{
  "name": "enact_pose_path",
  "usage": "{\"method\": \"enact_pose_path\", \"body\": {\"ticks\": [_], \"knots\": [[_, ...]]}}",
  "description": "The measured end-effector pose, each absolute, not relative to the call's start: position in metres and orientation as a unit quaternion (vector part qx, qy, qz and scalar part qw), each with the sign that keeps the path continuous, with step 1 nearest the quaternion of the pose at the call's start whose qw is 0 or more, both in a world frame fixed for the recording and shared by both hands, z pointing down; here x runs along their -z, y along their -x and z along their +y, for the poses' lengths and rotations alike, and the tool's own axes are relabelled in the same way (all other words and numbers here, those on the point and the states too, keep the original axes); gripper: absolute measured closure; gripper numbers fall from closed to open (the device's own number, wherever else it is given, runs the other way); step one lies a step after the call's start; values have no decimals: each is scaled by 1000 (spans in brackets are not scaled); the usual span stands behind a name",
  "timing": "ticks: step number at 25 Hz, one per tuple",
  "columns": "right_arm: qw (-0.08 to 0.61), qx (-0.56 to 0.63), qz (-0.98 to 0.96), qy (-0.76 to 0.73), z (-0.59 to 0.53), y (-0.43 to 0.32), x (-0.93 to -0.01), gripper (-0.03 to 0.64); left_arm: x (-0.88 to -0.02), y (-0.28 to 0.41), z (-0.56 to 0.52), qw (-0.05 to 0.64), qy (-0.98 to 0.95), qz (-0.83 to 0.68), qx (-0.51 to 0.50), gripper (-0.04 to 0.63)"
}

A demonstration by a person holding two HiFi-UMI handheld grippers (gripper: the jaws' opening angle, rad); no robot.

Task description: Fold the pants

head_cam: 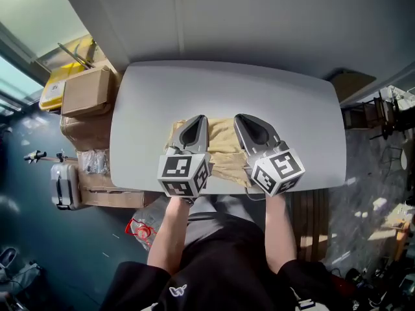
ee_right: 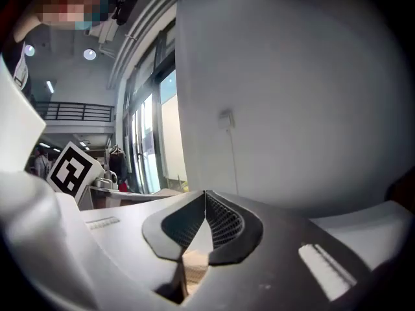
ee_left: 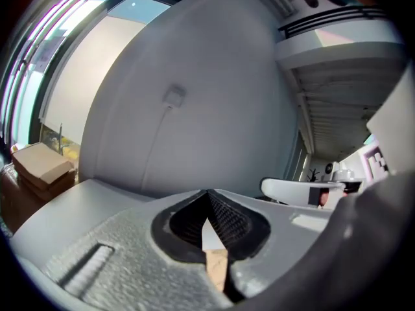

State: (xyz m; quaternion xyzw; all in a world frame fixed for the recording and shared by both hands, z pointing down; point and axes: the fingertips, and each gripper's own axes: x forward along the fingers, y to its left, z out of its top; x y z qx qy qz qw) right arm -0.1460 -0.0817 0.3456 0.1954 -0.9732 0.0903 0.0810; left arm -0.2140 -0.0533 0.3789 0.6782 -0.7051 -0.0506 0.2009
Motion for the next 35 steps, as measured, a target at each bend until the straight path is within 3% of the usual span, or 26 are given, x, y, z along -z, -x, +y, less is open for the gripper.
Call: {"method": "enact_pose_path", "body": {"ticks": [11,17,35], "knots": [[2,47,-954,-296,-108,60,-229,614,-253,136,-86,53,-729,-680,66,591],[-51,45,-934,-352,-128,2,-203,614,-206,120,-83,-20,-710,-697,93,591],[-31,45,-937,-344,-156,-29,-208,614,-218,100,-101,-9,-702,-708,76,591]]}}
